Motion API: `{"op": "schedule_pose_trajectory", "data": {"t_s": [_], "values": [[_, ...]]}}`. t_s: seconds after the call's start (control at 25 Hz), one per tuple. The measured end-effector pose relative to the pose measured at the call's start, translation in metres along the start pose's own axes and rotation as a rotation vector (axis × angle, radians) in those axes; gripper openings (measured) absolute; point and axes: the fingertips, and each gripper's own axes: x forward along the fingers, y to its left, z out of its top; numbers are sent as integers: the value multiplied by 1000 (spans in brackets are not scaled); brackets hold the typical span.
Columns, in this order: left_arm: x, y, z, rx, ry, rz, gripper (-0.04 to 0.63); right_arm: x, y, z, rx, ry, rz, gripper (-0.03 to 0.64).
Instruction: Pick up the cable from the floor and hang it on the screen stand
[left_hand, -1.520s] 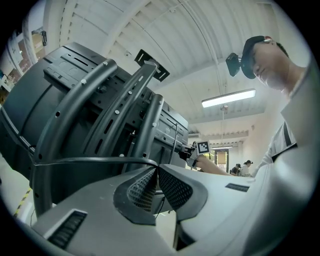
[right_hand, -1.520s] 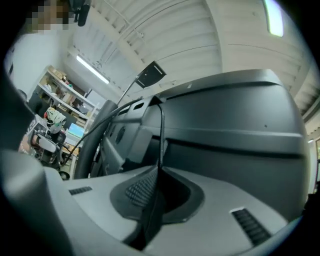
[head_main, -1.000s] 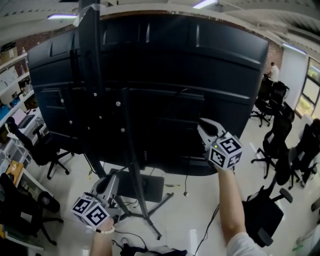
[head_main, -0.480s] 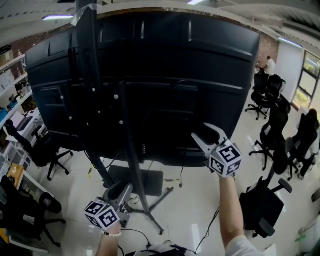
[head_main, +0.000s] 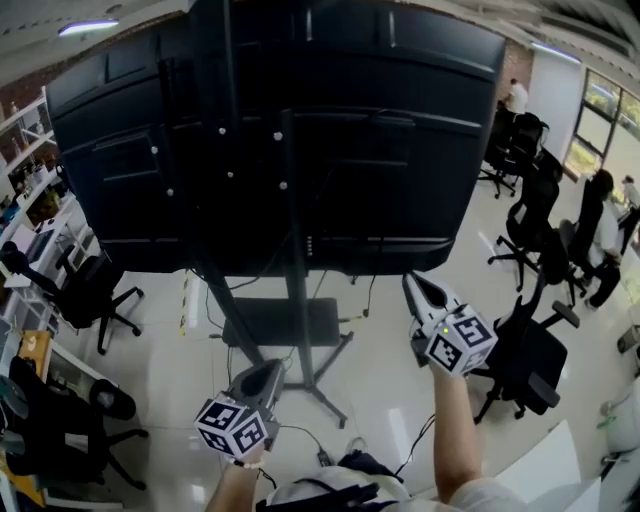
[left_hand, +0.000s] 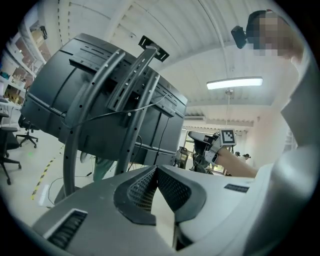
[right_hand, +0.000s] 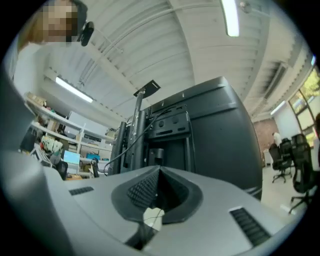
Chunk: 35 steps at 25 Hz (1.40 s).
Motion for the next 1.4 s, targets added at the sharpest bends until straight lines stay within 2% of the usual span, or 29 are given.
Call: {"op": "schedule_pose_trajectory", "data": {"t_s": [0.12, 0.32, 0.48, 0.64, 0.76, 0.88, 1.0, 1.16, 1.4], "values": [[-32, 0, -12, 20, 24, -9, 0, -27, 39, -27, 159, 7, -4, 8], [-70, 4, -55, -2, 100, -62, 0, -74, 114, -101, 247, 127, -96, 8], [-90, -11, -91, -51, 157, -127, 0, -115, 162, -150, 389, 231, -118, 8], [-101, -33, -120, -72, 205, -151, 0, -158, 196, -179, 412, 313, -144, 8], [-99, -50, -130, -82, 205, -156, 0, -181, 205, -189, 429, 339, -164, 8], [-95, -62, -128, -84, 194, -154, 0, -195, 198, -191, 427, 338, -181, 9], [-89, -73, -123, -80, 184, -145, 0, -202, 188, -177, 381, 330, -181, 9], [-85, -90, -117, -53, 173, -139, 0, -211, 179, -170, 392, 306, -173, 8], [-88, -92, -108, -35, 161, -114, 0, -205, 186, -167, 375, 289, -114, 8]]}}
